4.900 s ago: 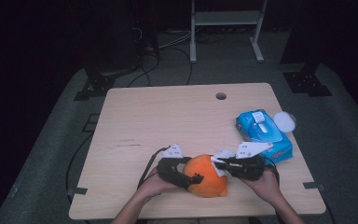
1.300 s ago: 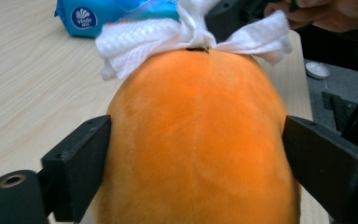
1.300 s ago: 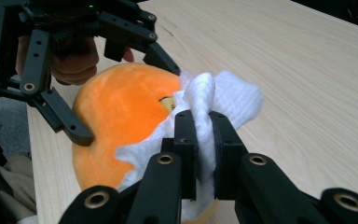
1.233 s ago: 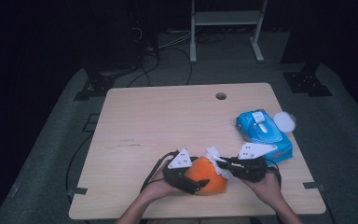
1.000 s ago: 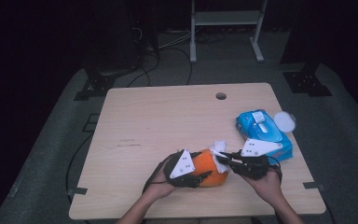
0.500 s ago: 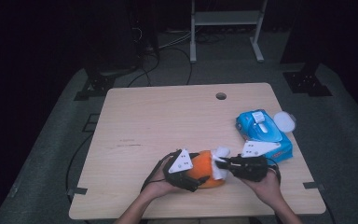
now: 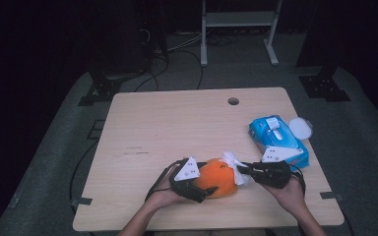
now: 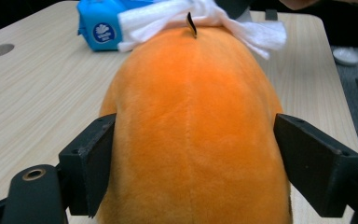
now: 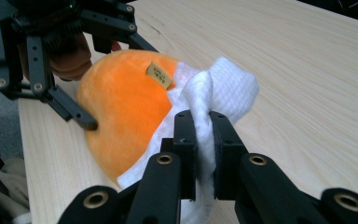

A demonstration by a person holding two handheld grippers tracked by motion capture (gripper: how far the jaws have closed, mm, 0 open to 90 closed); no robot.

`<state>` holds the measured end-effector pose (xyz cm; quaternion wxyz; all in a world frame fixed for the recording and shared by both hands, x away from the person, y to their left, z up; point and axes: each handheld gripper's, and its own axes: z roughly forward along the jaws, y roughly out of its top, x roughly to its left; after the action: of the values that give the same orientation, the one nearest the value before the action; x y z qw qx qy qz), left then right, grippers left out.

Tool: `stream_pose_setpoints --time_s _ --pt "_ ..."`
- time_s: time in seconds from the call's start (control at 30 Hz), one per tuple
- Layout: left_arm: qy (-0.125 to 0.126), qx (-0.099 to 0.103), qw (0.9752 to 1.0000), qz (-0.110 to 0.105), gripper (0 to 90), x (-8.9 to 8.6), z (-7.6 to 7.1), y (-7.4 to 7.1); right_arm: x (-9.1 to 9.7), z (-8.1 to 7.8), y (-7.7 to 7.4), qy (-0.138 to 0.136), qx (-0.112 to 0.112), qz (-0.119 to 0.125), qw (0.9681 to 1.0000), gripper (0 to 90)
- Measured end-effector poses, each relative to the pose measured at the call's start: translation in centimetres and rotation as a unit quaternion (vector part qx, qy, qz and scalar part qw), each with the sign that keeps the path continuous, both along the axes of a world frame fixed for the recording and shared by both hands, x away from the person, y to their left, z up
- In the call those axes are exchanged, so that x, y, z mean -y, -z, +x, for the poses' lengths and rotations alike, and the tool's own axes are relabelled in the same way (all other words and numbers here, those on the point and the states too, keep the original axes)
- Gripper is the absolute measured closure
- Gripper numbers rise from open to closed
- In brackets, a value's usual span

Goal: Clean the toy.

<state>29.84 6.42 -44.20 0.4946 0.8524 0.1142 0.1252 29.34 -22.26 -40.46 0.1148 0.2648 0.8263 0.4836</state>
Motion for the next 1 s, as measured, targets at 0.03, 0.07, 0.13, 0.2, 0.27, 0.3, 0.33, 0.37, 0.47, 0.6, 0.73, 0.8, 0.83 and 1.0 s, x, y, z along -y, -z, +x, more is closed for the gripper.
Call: stream_pose_setpoints --time_s 0.03,0.07,0.13,0.2,0.27,0.3,0.33,0.37,0.47,0.6,0.73,0.8,0.83,1.0 --pt "0.003 0.007 1.0000 0.004 17.4 0.3 -0.2 0.0 -0.3 -0.1 -0.1 -0.004 0.002 0.002 1.0000 81.9" --pt "0.010 0.018 0.9998 0.009 17.5 0.6 -0.5 0.0 -0.8 -0.2 -0.2 -0.010 0.004 0.003 0.9999 81.9" --pt "0.019 0.040 0.9986 0.028 17.7 1.0 -1.1 -0.1 -1.8 -0.3 -0.4 -0.024 0.009 0.002 0.9997 81.7" --pt "0.020 0.045 0.9982 0.035 17.6 1.0 -1.2 -0.2 -2.3 -0.3 -0.5 -0.029 0.016 -0.003 0.9995 81.8" --pt "0.023 0.031 0.9990 0.020 17.6 0.4 -0.9 -0.3 -2.0 -0.1 -0.5 -0.028 0.010 0.001 0.9996 81.7" --pt "0.023 0.031 0.9990 0.020 17.5 0.4 -0.9 -0.3 -1.6 0.0 -0.4 -0.024 0.006 0.000 0.9997 81.7" --pt "0.010 0.009 0.9999 -0.001 15.0 0.0 -0.4 -0.6 -1.2 0.2 -0.3 -0.021 0.004 -0.003 0.9998 81.6" --pt "0.010 0.009 0.9999 -0.001 12.4 0.0 -0.4 -0.6 -0.8 0.3 -0.1 -0.016 -0.001 -0.005 0.9999 81.6" --pt "-0.059 -0.094 0.9926 -0.050 5.5 -0.1 1.1 -0.8 0.2 0.4 0.2 -0.014 -0.020 0.004 0.9997 81.6" --pt "-0.045 -0.063 0.9964 -0.033 19.4 0.2 0.9 -0.3 0.0 0.1 0.2 -0.029 -0.029 0.016 0.9990 81.6" --pt "-0.022 0.035 0.9985 -0.037 32.2 0.4 -0.1 -1.4 -0.8 -0.3 -1.2 -0.034 0.005 0.034 0.9988 81.8" --pt "-0.012 0.095 0.9951 -0.024 32.1 0.9 -0.8 -1.6 -0.8 -0.3 -2.1 -0.028 0.024 0.049 0.9981 81.9" --pt "0.003 0.110 0.9939 -0.011 31.0 1.1 -0.9 -1.4 -0.8 0.0 -2.2 -0.025 0.023 0.048 0.9983 81.9" --pt "-0.003 0.027 0.9992 -0.028 11.4 0.6 0.1 -0.5 -0.5 0.8 0.1 -0.023 -0.009 0.024 0.9994 81.8"
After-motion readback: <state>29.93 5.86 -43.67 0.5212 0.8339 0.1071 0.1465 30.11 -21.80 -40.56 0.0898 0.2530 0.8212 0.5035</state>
